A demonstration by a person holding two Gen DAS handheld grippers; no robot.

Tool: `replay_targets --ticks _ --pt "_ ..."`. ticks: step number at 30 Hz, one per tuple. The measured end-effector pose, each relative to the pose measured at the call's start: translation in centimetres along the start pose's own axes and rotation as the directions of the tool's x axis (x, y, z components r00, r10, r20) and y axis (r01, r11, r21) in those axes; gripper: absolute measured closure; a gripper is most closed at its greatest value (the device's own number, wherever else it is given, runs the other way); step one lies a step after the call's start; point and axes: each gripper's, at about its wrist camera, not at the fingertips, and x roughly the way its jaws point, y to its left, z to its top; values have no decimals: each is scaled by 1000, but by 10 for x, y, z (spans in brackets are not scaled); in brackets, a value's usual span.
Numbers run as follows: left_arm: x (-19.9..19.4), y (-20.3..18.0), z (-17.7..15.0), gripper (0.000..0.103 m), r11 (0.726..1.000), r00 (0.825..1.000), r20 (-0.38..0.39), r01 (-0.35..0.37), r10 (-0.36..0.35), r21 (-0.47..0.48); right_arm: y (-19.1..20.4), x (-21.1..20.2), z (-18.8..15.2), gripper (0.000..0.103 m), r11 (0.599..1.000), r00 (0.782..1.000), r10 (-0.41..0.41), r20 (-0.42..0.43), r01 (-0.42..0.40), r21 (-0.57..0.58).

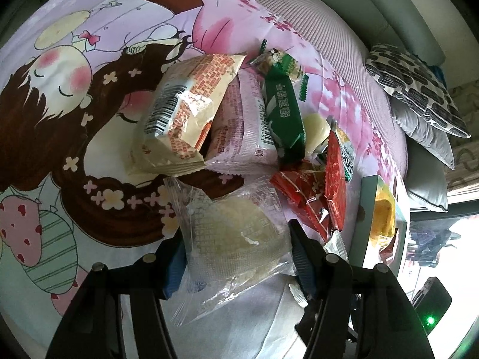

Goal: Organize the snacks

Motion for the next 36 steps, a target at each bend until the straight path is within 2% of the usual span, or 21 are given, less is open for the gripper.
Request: replay_targets --ticks 1,3,4,13,20,26,36 --pt "0 1 0 39 1000 1000 -1 1 -1 -1 0 0 0 35 1000 1000 -9 4 9 -5" --pt "1 1 0 39 1000 1000 -4 3 -3 -3 3 0 -1 46 999 1000 -26 12 26 -18" --pt "2 1 1 39 1000 1000 -4 3 -3 -5 5 0 -2 47 999 999 -28 17 29 -25" --pt "-9 1 0 39 1000 1000 27 14 -14 0 11 -14 4 49 999 997 11 75 -8 -47" --pt "-36 -3 -2 39 999 994 102 39 -41 18 8 -40 9 49 998 989 53 135 -50 -26" --pt "-65 -8 -6 39 997 979 190 67 -73 34 9 -66 11 49 996 976 89 197 -86 -25" --pt "-74 -23 -13 39 995 968 234 69 -85 77 1 -64 13 49 994 978 106 182 -109 9"
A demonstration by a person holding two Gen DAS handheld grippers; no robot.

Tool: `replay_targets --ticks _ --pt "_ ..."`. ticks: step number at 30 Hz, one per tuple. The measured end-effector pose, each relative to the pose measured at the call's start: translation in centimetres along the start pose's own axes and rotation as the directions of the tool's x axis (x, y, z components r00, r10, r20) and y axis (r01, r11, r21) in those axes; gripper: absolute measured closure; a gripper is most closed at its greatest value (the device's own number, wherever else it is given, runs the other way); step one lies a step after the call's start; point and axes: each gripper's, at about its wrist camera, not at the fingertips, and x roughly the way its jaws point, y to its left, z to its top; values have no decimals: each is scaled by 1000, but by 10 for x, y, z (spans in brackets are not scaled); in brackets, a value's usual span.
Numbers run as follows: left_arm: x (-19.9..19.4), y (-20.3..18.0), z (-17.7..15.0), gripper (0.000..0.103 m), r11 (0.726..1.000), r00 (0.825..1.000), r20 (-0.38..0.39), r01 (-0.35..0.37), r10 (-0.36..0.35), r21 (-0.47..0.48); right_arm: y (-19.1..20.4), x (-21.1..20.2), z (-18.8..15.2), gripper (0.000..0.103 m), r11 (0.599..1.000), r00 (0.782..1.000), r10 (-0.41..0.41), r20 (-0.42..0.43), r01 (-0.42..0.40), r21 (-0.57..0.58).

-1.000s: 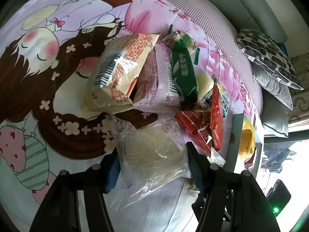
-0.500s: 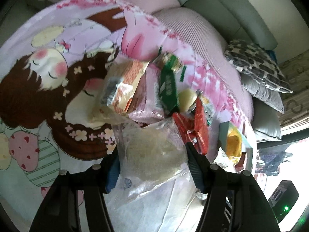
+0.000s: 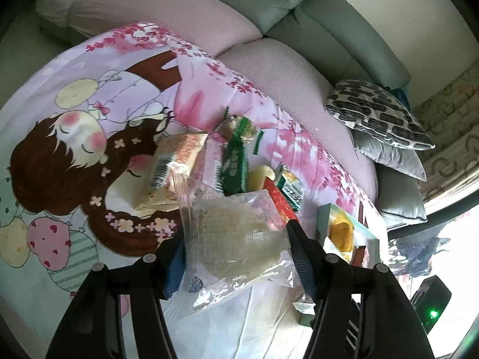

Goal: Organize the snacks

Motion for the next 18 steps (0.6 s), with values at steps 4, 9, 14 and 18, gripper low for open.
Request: replay_targets --ticks 4,9,14,18 --pt "2 -16 -4 39 999 1000 3 22 -22 42 -10 -1 1 49 1000 1000 -1 2 1 30" --pt "9 -41 -12 39 992 999 -8 55 -54 111 -41 -11 8 48 994 999 -43 28 40 106" --pt "19 -70 -24 39 975 996 -29 93 -89 202 -91 -23 14 49 964 986 -161 43 148 221" --pt "33 -104 -38 39 945 987 -72 158 -143 285 -134 -31 12 49 923 969 -242 39 218 317"
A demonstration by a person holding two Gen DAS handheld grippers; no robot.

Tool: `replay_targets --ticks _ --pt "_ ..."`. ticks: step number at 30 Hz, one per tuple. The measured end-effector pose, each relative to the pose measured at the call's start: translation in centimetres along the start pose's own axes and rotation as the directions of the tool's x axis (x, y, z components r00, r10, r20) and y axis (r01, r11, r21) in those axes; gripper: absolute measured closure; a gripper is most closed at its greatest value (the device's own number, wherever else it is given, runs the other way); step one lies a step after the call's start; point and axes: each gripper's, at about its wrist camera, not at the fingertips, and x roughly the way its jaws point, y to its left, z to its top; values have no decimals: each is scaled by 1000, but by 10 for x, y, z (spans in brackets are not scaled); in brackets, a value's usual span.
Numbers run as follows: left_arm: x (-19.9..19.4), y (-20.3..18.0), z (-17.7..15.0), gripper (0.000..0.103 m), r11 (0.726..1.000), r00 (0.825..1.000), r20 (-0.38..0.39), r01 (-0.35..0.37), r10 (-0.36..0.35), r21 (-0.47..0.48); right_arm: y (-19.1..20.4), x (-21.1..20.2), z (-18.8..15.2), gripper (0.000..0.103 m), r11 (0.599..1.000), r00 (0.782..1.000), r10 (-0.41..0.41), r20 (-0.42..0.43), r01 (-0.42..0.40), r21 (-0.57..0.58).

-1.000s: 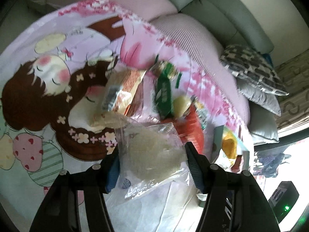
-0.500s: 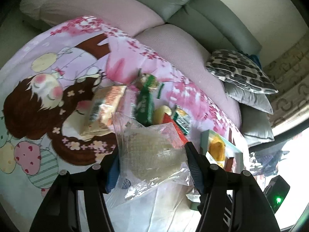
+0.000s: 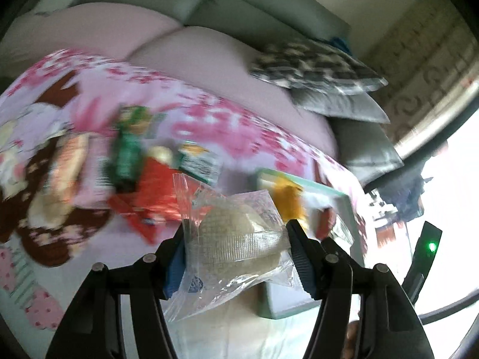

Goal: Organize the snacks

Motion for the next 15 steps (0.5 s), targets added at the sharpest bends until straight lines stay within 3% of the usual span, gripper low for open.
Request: replay_targets --ticks 9,15 --pt "61 -76 -20 39 975 989 -115 117 -96 189 -67 6 15 48 983 995 -95 -6 95 155" --pt "99 -92 -30 39 965 981 -185 105 -61 241 -84 20 15 48 976 995 -87 -40 93 198"
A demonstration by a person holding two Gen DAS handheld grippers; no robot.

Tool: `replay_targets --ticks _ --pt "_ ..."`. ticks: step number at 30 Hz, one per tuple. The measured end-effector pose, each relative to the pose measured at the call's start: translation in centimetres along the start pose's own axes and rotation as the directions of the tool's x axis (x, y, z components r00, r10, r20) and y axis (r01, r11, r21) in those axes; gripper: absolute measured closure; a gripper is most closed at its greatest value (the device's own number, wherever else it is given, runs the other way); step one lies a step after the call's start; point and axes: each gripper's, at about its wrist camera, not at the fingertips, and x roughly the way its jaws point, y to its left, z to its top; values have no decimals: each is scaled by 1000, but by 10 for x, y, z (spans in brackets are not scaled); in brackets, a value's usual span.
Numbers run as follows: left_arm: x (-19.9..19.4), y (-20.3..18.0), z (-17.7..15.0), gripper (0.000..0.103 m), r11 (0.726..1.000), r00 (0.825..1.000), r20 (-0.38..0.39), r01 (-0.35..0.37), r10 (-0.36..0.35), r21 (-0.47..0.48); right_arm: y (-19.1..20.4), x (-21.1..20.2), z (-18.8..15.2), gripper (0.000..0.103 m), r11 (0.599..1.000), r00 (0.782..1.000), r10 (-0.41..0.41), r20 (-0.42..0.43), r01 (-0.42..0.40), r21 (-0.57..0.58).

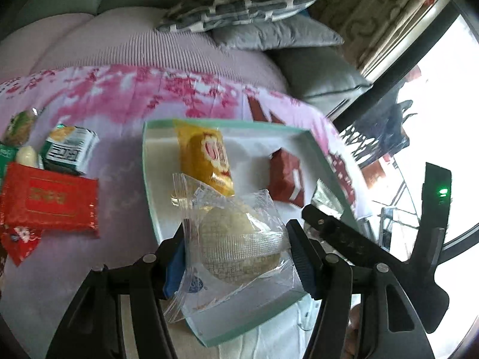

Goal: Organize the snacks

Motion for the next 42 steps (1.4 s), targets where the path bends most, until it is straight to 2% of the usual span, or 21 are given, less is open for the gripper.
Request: replay_targets --ticks 5,8,11,26,34,42 --pt "25 4 0 39 1000 998 -57 22 -23 -18 -11 11 0 48 999 999 5 -32 -4 32" --pt "37 5 -2 39 1000 997 -75 -11 10 -7 -16 15 0 48 999 999 12 -47 -10 48" --pt "44 10 -5 39 999 996 -94 -15 12 -31 -19 17 1 48 998 998 24 -57 -21 61" --pt "39 33 3 39 992 996 -64 -62 55 -107 -23 18 1 48 997 996 50 -68 -46 68" --pt "32 48 7 39 987 996 -55 -76 69 -142 -27 21 3 48 998 998 -13 -57 16 54" --pt "32 44 7 39 988 995 -55 -92 85 -126 -26 30 5 47 997 996 -81 -49 81 13"
